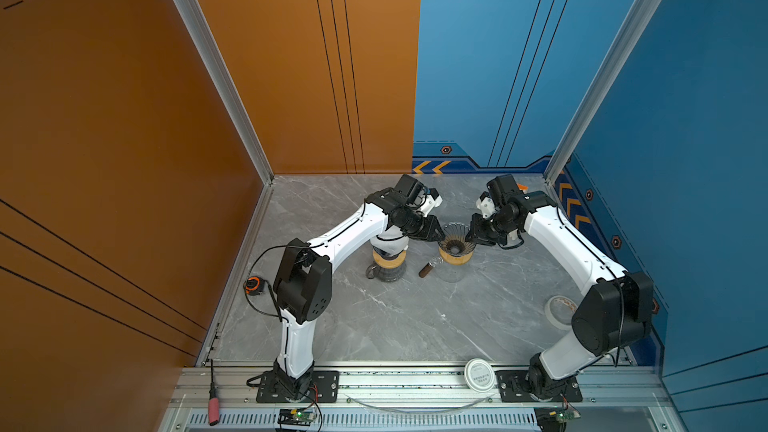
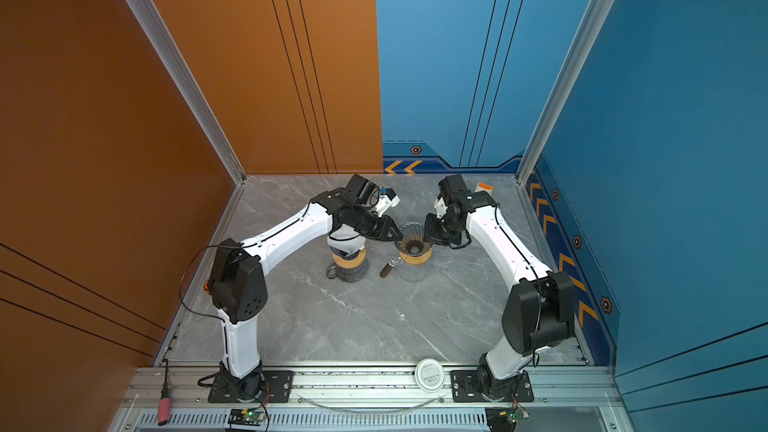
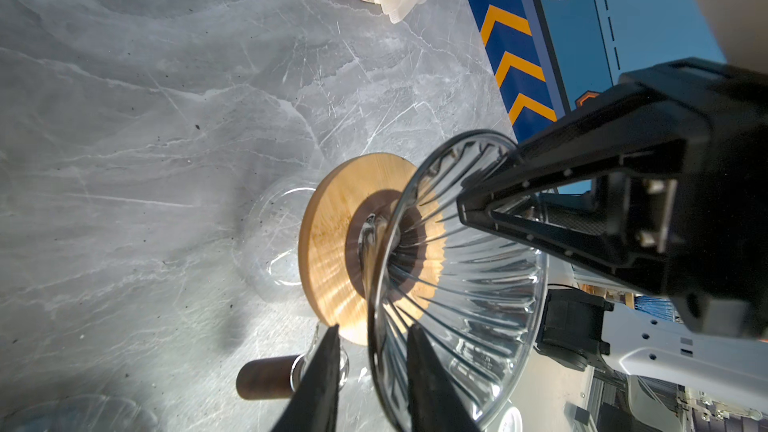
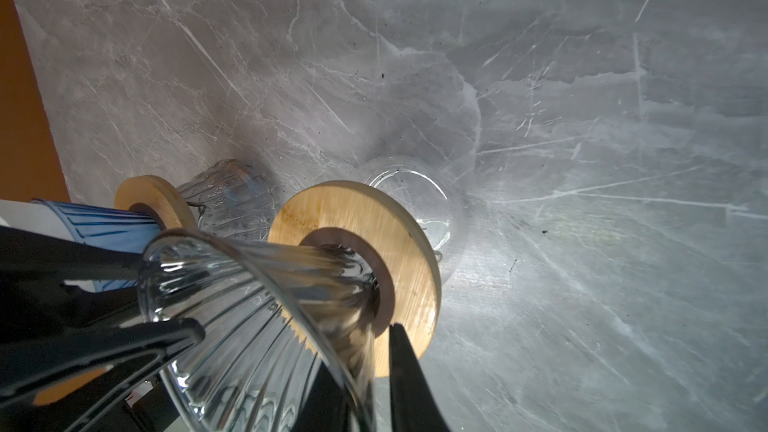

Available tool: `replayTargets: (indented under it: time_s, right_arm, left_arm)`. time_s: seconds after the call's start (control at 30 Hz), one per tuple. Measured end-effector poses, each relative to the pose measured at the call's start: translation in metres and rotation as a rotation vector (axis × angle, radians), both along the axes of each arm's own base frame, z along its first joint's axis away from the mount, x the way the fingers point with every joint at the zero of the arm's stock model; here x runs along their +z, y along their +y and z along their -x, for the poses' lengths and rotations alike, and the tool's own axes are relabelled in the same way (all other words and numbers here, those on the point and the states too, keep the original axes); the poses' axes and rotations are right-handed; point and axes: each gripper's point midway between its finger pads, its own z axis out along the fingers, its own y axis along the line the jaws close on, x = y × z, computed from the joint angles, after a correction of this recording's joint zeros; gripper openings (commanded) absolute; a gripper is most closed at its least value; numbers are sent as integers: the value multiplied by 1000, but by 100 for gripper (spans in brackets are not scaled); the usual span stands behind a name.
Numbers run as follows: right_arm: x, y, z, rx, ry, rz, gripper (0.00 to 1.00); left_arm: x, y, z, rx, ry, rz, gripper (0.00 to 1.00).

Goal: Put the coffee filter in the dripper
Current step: 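Open the right gripper and release the glass dripper, then move the right gripper to the orange COFFEE filter box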

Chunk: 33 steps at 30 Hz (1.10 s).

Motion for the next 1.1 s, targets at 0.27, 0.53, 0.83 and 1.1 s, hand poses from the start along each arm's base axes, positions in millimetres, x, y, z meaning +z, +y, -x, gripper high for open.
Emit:
replayTargets:
  time_s: [0.27,0.53,0.83,1.1]
  right_arm:
    - [3,-2,-3,-16,-10,8,35]
    - [15,-5,-4,-23,-51,14,44]
    - [57,-28,-2,-80,-200,69,43]
    - [83,-77,-3,-192,-330,168,40]
  left_arm:
    - [0,5,2,9,12,-31,43]
    - [9,5,0,9,-6,-30,54]
    - [37,9,-2,2,-94,-14,75]
    - [97,23,2,17,-282,7,90]
